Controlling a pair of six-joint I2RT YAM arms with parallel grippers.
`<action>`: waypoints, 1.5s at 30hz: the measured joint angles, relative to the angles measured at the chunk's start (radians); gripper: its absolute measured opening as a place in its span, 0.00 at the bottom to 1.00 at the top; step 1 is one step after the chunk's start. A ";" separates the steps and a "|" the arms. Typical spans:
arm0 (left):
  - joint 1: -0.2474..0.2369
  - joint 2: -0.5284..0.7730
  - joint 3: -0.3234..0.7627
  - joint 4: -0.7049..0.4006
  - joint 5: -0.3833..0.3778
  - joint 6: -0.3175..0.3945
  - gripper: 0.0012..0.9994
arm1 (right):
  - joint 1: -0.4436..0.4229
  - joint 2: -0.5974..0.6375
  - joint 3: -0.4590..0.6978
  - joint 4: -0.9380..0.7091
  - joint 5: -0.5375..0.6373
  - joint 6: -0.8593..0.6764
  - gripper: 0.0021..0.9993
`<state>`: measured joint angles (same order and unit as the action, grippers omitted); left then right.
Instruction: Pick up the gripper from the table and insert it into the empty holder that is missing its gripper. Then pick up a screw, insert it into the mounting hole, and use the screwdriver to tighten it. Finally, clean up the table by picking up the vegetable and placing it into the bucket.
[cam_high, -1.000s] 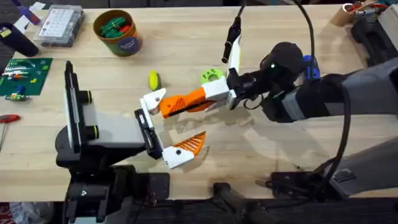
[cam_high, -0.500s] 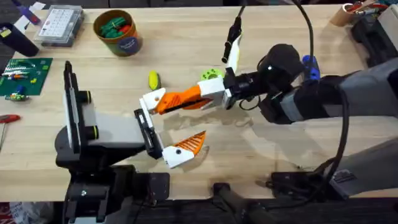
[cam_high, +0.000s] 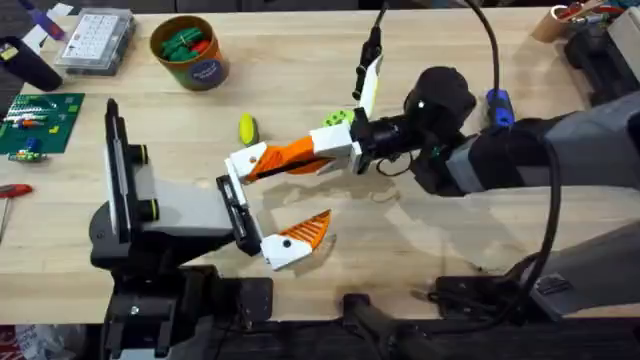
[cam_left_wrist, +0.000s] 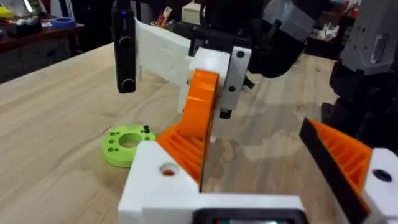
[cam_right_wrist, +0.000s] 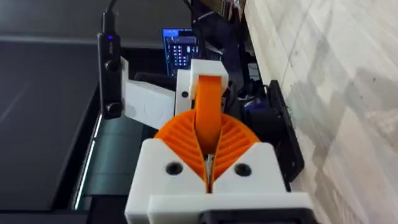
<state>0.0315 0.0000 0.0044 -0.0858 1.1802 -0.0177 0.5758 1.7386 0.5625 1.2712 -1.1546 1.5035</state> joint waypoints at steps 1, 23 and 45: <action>0.000 0.000 0.000 0.002 -0.001 0.000 0.98 | 0.000 0.000 0.010 -0.018 -0.008 -0.005 0.01; 0.007 0.000 0.000 0.014 -0.024 0.010 0.98 | 0.005 0.013 0.114 -0.180 -0.067 -0.113 0.01; 0.013 0.000 0.000 0.014 -0.040 0.010 0.98 | 0.022 0.013 0.116 -0.180 -0.008 -0.124 0.01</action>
<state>0.0448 0.0001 0.0044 -0.0719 1.1405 -0.0074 0.5981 1.7515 0.6781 1.0912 -1.1630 1.3790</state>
